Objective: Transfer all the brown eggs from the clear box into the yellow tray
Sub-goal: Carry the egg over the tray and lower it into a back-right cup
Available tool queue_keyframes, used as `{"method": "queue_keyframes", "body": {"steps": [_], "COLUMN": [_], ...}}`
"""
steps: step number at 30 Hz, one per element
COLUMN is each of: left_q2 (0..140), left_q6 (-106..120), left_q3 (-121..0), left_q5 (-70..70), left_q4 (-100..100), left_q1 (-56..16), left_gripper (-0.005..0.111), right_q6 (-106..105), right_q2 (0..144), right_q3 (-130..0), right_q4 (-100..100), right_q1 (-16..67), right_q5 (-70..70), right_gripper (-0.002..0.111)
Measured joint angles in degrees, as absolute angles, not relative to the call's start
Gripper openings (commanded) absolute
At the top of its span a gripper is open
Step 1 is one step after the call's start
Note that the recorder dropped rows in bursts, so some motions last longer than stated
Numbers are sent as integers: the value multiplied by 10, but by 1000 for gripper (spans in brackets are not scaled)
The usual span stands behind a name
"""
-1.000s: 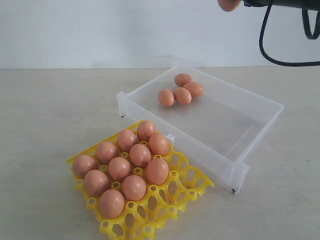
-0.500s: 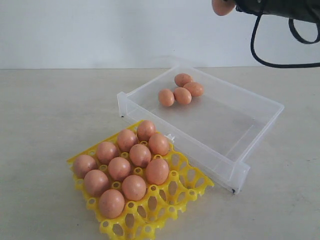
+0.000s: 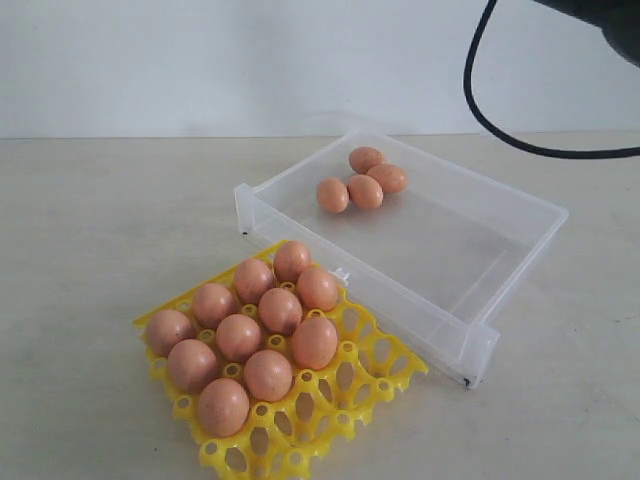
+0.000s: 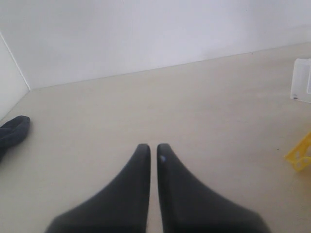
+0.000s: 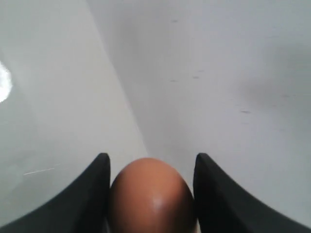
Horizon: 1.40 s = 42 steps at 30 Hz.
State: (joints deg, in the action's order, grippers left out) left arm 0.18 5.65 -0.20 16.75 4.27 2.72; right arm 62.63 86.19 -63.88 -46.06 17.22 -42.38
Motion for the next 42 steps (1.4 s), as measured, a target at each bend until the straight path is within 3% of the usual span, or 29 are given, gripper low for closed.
{"method": "queue_keyframes", "body": {"steps": [9, 15, 23, 31, 42], "left_q2": [2, 2, 2, 2, 2], "left_q6": [56, 56, 56, 56, 56], "left_q3": [-2, -2, -2, -2, -2], "left_q5": [167, 167, 167, 167, 167], "left_q4": [43, 43, 43, 43, 43], "left_q1": [27, 27, 27, 27, 27], "left_gripper": [4, 4, 4, 4, 4], "right_q6": [656, 675, 714, 726, 626], "right_q2": [862, 904, 1039, 1073, 1073], "right_q3": [-473, -354, -415, -440, -440], "right_q4": [-305, -362, -582, -794, -805], "right_q1": [137, 84, 44, 44, 44], "right_q5": [-598, -682, -685, -669, -547], "right_gripper": [0, 0, 0, 0, 0]}}
